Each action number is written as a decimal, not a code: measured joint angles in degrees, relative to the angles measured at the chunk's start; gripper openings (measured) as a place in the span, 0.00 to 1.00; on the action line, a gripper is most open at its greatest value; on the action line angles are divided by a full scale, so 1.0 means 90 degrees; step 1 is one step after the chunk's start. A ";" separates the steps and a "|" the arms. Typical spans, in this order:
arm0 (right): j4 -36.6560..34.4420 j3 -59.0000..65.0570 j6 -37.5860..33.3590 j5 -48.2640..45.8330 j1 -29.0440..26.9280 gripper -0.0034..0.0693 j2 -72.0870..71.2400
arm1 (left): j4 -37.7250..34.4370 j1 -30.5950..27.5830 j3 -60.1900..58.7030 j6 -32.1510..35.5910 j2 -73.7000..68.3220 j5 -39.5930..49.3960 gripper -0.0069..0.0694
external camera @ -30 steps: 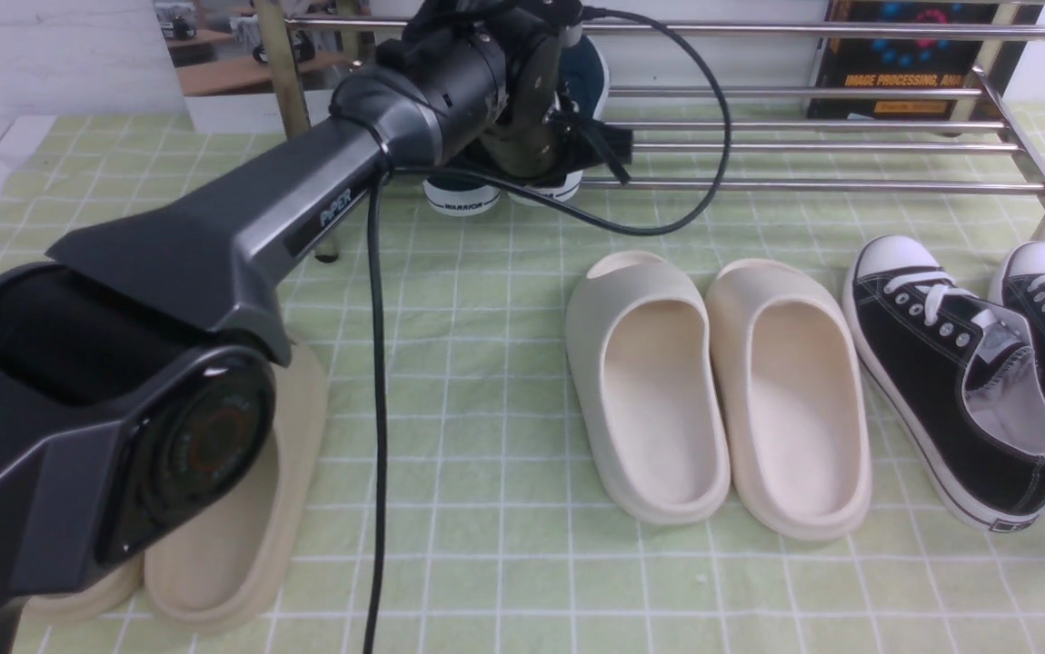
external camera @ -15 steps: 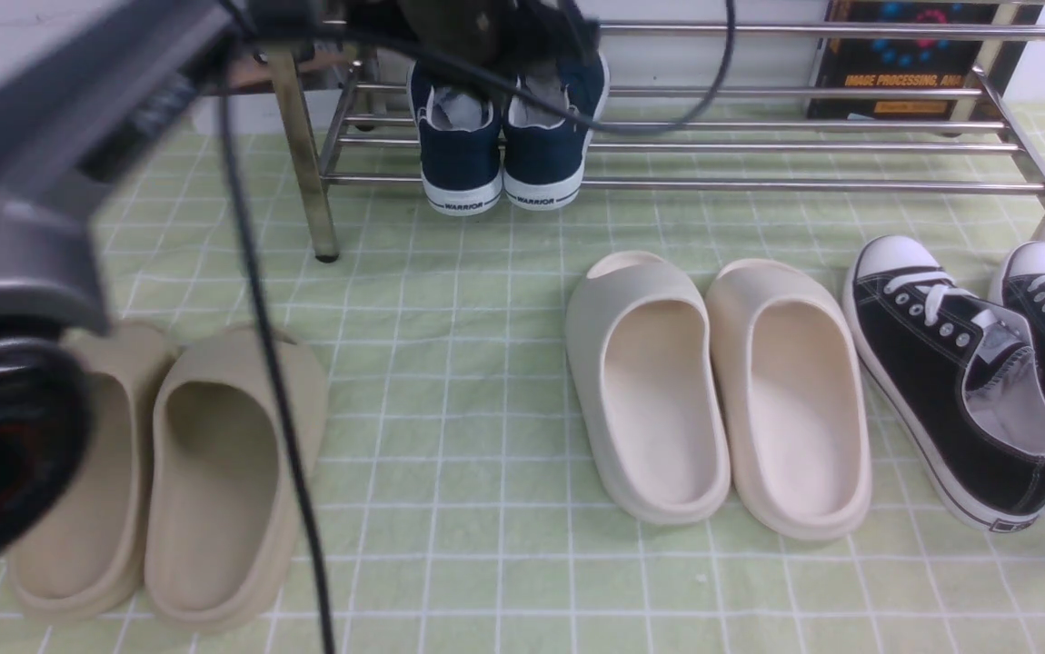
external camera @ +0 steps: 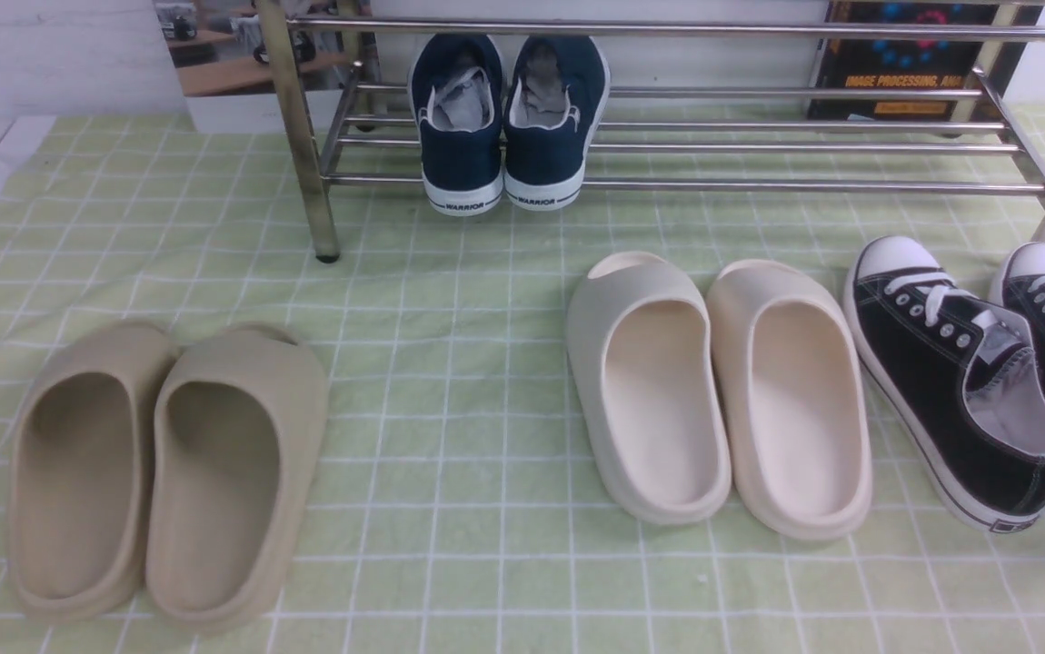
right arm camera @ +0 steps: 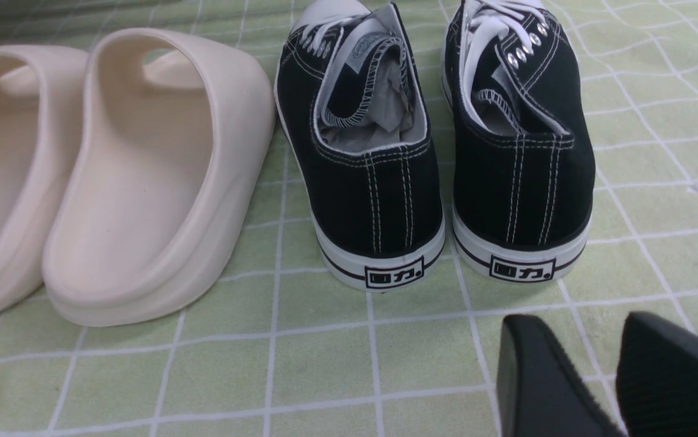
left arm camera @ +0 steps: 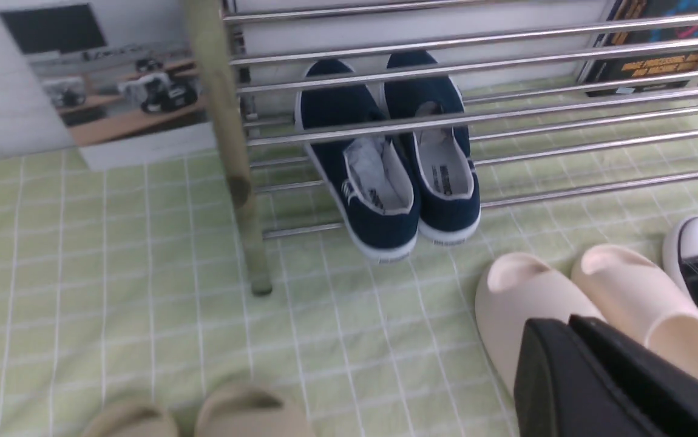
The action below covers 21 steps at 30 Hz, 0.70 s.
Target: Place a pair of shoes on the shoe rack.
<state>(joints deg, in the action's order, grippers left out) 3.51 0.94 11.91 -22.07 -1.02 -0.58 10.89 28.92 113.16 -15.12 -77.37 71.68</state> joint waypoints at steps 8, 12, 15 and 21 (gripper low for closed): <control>0.0000 0.0000 0.0000 0.0000 0.0000 0.38 0.0000 | 0.0167 0.0000 -0.3475 -0.0751 0.2570 -0.0334 0.15; 0.0000 0.0000 0.0000 0.0000 0.0000 0.38 0.0000 | 0.0211 0.0000 -0.4932 -0.1223 0.3801 -0.0915 0.15; 0.0000 0.0000 0.0000 0.0000 0.0000 0.38 0.0000 | 0.0226 0.0000 -0.5665 -0.1394 0.4472 -0.1110 0.15; 0.0000 0.0000 0.0000 0.0000 0.0000 0.38 0.0000 | 0.0211 0.0000 -0.6479 -0.1694 0.5134 -0.0842 0.16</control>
<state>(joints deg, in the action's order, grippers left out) 3.51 0.94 11.91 -22.07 -1.02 -0.58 12.79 28.92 54.85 -30.37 -31.17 64.09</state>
